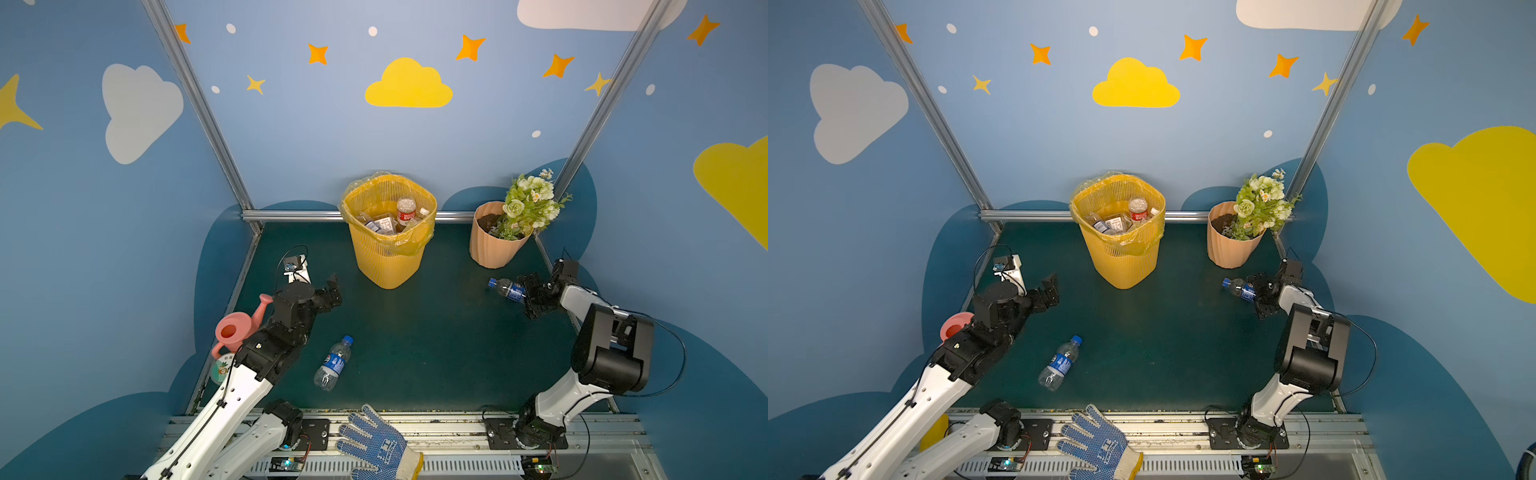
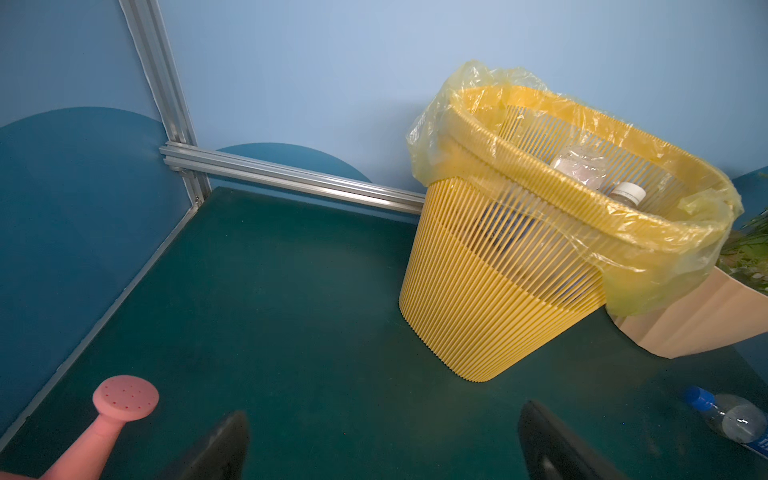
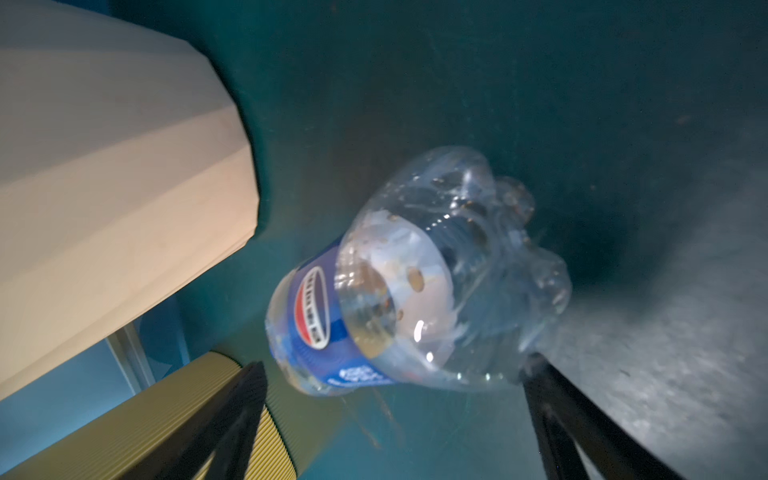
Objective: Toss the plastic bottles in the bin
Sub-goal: 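Grasp the Pepsi bottle near the flower pot with the right gripper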
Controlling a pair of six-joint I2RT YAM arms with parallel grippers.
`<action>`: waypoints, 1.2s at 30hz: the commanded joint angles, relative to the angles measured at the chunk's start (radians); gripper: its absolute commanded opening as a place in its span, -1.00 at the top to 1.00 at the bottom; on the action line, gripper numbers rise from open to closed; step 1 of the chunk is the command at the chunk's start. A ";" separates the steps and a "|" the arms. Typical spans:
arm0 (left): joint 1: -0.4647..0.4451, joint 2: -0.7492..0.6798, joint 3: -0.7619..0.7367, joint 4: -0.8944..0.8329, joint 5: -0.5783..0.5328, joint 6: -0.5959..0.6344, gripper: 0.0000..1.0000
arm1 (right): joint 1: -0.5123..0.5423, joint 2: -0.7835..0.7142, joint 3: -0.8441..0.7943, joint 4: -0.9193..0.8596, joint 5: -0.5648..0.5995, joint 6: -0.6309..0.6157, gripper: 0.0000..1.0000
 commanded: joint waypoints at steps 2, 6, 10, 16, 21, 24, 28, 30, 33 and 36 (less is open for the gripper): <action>0.009 -0.009 -0.009 -0.015 -0.018 -0.005 -1.00 | 0.005 0.045 0.062 -0.053 0.023 -0.016 -0.89; 0.012 -0.011 -0.010 -0.022 -0.018 -0.010 -1.00 | 0.004 0.086 0.083 -0.077 0.026 -0.056 -0.87; 0.016 -0.015 -0.012 -0.025 -0.019 -0.009 -1.00 | 0.004 0.122 0.099 -0.094 0.011 -0.120 -0.78; 0.020 -0.022 -0.010 -0.030 -0.022 -0.008 -1.00 | 0.004 0.152 0.088 -0.097 -0.018 -0.193 -0.60; 0.025 -0.026 -0.009 -0.034 -0.026 -0.005 -1.00 | 0.009 0.176 0.099 -0.110 -0.065 -0.268 -0.44; 0.026 -0.031 -0.011 -0.039 -0.027 -0.006 -1.00 | 0.019 0.161 0.094 -0.120 -0.067 -0.318 -0.36; 0.028 -0.036 -0.013 -0.038 -0.029 -0.010 -1.00 | 0.040 0.148 0.113 -0.160 -0.066 -0.404 -0.27; 0.029 -0.036 -0.013 -0.038 -0.028 -0.010 -1.00 | 0.052 0.148 0.128 -0.190 -0.052 -0.441 -0.25; 0.028 -0.037 -0.011 -0.038 -0.027 -0.010 -1.00 | 0.071 0.148 0.151 -0.230 -0.049 -0.497 -0.23; 0.031 -0.039 -0.011 -0.039 -0.025 -0.009 -1.00 | 0.077 0.133 0.138 -0.238 -0.034 -0.511 -0.29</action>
